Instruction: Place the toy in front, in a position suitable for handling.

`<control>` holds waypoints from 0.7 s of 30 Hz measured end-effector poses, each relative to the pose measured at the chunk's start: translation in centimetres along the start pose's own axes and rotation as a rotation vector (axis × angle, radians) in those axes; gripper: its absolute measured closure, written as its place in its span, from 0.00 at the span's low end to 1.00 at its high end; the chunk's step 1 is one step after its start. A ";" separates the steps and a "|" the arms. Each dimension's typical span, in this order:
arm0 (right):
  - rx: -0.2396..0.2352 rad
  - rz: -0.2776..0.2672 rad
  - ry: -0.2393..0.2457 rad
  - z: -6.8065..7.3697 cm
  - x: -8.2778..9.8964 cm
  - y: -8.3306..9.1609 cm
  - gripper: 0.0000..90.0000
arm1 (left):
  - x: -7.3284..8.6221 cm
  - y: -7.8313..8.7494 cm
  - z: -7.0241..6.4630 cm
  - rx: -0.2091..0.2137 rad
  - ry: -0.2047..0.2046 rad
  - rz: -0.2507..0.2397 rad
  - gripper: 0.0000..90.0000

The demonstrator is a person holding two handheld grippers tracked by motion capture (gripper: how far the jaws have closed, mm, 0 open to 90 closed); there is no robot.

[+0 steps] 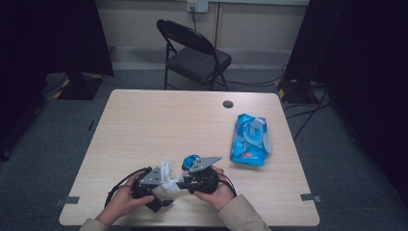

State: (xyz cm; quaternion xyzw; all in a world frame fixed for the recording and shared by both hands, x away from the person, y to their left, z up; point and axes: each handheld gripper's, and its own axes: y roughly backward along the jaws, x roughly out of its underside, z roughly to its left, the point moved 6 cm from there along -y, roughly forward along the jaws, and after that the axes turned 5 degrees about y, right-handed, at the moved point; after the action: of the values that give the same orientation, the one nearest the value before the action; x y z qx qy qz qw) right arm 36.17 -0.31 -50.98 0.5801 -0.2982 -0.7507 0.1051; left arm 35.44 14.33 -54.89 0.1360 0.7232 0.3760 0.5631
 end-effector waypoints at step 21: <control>0.043 0.010 0.045 -0.4 1.2 4.2 0.36 | 0.0 0.0 0.0 -0.002 0.001 0.004 0.03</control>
State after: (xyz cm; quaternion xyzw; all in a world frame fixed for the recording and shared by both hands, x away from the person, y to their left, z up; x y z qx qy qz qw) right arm 35.38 -4.39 -49.64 0.5977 -0.3148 -0.7301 0.1031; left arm 35.42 14.29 -54.90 0.1366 0.7228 0.3779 0.5623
